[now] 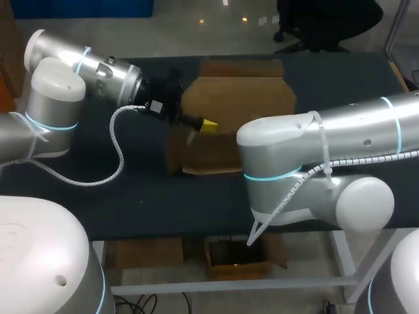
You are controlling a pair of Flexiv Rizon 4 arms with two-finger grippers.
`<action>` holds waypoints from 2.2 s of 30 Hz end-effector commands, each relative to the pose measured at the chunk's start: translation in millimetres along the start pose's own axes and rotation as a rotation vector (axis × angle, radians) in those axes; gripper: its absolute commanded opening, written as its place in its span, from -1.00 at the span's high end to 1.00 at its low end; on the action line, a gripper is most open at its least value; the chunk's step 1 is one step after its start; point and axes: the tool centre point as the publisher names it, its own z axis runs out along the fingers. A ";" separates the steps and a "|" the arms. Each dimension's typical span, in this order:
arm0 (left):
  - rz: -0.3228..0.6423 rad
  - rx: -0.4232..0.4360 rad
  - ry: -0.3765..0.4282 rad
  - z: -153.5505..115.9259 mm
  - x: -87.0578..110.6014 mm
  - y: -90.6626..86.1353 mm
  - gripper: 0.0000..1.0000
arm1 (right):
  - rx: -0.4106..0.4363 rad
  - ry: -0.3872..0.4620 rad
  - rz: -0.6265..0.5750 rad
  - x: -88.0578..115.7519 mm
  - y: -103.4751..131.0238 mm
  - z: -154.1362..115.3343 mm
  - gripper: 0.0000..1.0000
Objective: Assemble the packaging by folding the flat box into shape, placing the metal phone stand inside, and closing the box properly
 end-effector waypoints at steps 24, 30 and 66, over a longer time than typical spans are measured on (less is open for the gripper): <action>0.199 -0.114 -0.105 -37.2 34.4 -12.6 -1.00 | 0.221 0.528 0.027 -49.6 36.8 8.6 1.00; 0.218 -0.134 -0.120 -51.6 39.6 -8.1 -1.00 | 0.266 0.629 0.025 -54.5 45.0 10.1 1.00; 0.161 -0.295 -0.021 -84.3 40.6 27.9 -1.00 | 0.839 0.768 -0.091 -48.1 62.0 25.5 1.00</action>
